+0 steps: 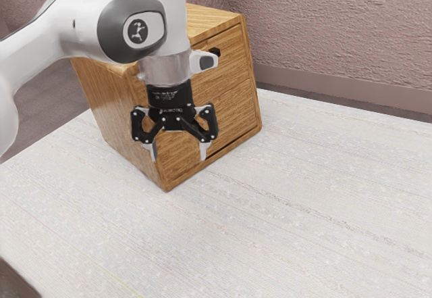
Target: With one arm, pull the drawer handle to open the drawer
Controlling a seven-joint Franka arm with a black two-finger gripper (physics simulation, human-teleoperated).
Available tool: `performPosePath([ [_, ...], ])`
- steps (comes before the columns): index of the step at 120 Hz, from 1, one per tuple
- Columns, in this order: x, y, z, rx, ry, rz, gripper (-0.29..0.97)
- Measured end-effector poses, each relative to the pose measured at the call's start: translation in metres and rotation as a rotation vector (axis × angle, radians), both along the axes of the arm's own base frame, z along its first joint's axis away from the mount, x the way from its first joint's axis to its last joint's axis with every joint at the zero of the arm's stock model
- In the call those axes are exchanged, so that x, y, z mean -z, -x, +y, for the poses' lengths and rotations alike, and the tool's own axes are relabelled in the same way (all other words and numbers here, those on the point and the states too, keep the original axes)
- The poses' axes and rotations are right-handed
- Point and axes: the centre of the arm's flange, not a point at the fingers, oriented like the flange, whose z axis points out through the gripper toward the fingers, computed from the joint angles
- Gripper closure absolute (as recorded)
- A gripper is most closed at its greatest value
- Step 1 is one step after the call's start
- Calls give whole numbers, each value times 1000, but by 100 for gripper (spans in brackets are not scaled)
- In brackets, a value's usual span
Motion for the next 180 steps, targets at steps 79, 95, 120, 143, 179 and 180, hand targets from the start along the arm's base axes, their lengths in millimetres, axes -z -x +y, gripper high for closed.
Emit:
performPosePath([
  [79, -22, -49, -32, 24, -47, -321, 0],
  [95, -38, -94, -36, 213, -81, -449, 0],
  [120, -44, -119, -8, 404, -129, -530, 0],
  [143, -95, -90, -5, 554, -175, -599, 0],
  [179, -101, -87, 37, 674, -218, -586, 0],
  [180, -101, -87, 39, 677, -219, -586, 0],
])
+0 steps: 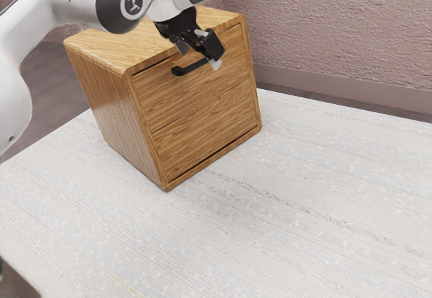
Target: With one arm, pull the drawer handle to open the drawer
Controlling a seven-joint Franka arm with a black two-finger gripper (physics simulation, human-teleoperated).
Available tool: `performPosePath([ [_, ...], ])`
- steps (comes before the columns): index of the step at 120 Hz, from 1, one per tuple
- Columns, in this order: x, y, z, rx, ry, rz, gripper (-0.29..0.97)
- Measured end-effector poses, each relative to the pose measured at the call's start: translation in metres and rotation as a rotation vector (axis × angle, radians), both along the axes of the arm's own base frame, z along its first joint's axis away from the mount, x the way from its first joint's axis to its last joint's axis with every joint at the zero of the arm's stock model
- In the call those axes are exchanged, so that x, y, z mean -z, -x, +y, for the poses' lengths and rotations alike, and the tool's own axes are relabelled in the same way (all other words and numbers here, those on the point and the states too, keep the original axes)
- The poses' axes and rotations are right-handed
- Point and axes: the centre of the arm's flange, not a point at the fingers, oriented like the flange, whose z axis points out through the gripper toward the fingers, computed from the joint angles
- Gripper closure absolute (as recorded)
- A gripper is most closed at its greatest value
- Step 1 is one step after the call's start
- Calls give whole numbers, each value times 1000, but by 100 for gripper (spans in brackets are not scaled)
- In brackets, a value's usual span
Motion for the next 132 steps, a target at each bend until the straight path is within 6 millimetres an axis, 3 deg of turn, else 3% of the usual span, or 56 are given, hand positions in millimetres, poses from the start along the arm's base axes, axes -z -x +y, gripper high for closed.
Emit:
performPosePath([
  [28, 3, 1, 32, 61, -29, 17, 0],
  [76, 14, -2, 18, 186, -75, 53, 0],
  [132, 20, -3, 31, 246, -116, 78, 0],
])
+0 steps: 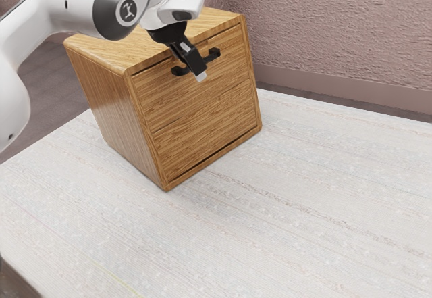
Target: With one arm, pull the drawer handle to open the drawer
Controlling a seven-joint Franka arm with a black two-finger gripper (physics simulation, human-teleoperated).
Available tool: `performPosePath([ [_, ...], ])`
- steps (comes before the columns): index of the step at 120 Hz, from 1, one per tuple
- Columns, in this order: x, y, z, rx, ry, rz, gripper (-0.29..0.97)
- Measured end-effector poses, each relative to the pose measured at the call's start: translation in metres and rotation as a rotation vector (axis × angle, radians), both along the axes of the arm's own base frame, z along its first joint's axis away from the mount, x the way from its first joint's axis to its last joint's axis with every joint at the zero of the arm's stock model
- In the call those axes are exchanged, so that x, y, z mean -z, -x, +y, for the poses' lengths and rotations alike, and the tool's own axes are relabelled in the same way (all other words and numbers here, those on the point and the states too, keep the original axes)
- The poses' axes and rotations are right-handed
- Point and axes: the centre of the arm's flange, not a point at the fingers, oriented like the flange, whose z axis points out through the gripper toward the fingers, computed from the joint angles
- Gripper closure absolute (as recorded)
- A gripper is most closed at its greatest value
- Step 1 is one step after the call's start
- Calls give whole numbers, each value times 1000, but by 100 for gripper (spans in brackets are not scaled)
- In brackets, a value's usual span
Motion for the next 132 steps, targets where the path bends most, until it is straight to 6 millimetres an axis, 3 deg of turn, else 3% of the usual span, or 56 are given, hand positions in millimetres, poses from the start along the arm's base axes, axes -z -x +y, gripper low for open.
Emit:
performPosePath([
  [38, 3, -2, -1, -59, 26, -4, 1],
  [81, 6, -5, -3, -91, 8, -7, 18],
  [132, 21, -19, 2, -107, 8, -1, 18],
])
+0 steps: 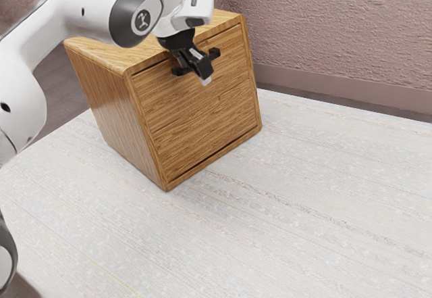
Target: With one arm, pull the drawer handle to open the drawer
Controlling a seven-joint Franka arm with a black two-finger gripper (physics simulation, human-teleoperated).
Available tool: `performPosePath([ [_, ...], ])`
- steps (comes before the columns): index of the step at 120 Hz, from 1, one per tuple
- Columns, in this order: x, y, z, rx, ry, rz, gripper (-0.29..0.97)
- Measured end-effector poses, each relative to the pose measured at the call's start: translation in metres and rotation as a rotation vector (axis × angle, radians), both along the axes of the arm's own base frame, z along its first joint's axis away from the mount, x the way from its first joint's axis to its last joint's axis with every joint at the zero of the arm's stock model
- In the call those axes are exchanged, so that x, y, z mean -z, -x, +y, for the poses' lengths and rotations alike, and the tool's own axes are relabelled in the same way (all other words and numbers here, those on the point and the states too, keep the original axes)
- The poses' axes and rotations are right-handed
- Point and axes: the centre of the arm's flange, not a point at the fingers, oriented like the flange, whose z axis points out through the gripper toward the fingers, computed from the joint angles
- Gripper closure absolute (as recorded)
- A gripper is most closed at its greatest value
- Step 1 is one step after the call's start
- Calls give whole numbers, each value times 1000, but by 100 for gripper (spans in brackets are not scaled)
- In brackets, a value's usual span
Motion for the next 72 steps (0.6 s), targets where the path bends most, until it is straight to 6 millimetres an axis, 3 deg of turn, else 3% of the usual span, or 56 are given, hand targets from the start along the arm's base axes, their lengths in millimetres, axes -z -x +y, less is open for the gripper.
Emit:
performPosePath([
  [30, 14, -4, -6, 6, 5, 18, 14],
  [63, 15, -3, -21, 20, 8, 21, 37],
  [72, 16, -4, -29, 27, 6, 21, 49],
])
